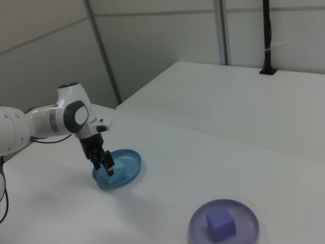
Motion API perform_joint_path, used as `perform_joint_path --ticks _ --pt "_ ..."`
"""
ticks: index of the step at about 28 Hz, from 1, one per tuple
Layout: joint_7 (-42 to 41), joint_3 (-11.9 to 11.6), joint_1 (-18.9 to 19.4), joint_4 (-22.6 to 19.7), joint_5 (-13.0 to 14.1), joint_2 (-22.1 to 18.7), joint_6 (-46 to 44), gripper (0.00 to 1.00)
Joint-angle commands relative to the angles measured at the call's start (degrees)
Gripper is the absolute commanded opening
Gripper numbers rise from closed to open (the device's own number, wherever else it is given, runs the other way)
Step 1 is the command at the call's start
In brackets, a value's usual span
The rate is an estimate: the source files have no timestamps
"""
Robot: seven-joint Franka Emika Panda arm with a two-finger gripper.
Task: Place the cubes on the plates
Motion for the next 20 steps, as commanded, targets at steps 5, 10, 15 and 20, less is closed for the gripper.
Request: perform_joint_path --ticks 5,10,15,20 --pt "2.03 -0.14 0.80 0.49 -1.15 -2.81 -2.21 1.00" --pt "-2.00 -0.58 -0.25 -0.92 -0.36 -8.79 -9.24 1.00" --pt "-9.39 -0.67 -5.34 -1.71 1.40 -12.48 -13.64 1.00" --pt "-17.21 -0.67 -12.90 -1.97 3.33 -14.60 -17.24 1.00"
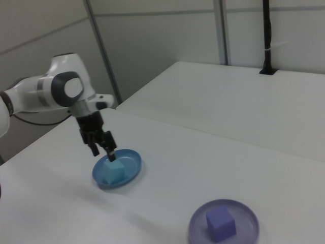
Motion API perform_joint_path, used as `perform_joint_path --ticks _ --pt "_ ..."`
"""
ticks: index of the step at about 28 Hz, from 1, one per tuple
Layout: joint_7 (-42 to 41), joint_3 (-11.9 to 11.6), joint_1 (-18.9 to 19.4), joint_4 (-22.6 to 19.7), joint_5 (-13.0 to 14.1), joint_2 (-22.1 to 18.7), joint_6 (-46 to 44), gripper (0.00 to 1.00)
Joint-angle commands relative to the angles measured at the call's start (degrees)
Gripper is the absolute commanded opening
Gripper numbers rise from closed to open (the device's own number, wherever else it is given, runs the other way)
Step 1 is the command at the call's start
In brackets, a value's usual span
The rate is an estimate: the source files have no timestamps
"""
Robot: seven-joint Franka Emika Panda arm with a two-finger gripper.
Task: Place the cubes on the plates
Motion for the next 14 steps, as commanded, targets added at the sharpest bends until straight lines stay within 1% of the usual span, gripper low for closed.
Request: perform_joint_path --ticks 1,3,4,8,9,13,14 --pt "-8.88 -0.22 -8.04 -2.73 3.09 -3.22 -2.43 1.00" --pt "-10.11 -0.22 -10.41 -2.64 3.18 -3.57 -2.53 1.00" --pt "-11.43 -0.22 -12.95 -2.55 3.18 -3.74 -2.53 1.00" --pt "-14.51 -0.22 -17.18 -2.38 3.18 -4.18 -2.53 1.00" --pt "-15.47 -0.22 -19.19 -2.37 3.18 -4.53 -2.53 1.00" --pt "-17.15 -0.31 -22.02 -2.37 3.18 -5.68 -2.61 1.00" --pt "-18.20 -0.31 -22.98 -2.37 3.18 -6.55 -2.61 1.00"
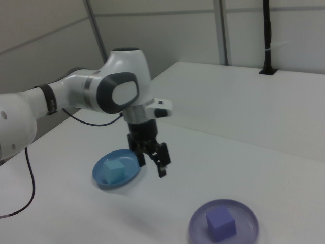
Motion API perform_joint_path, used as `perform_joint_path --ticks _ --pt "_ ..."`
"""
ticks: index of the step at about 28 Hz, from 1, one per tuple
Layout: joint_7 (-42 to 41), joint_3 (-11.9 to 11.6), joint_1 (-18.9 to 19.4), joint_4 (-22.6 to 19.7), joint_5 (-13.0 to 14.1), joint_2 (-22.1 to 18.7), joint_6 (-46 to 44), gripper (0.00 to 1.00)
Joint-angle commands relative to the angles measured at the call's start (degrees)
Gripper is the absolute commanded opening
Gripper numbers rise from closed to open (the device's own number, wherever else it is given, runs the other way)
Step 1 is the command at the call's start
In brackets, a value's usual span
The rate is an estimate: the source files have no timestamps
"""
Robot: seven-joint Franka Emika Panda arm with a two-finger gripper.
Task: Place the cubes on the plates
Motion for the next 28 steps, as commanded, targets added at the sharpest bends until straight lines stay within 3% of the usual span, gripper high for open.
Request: perform_joint_path --ticks 1,7,28 --pt "-3.07 0.15 -2.55 -1.72 1.18 -4.08 -0.65 1.00" --pt "-3.34 0.24 -2.73 -1.72 1.09 -5.67 -1.62 1.00" --pt "-3.34 0.41 -2.20 -1.63 1.18 -5.40 -1.97 1.00"
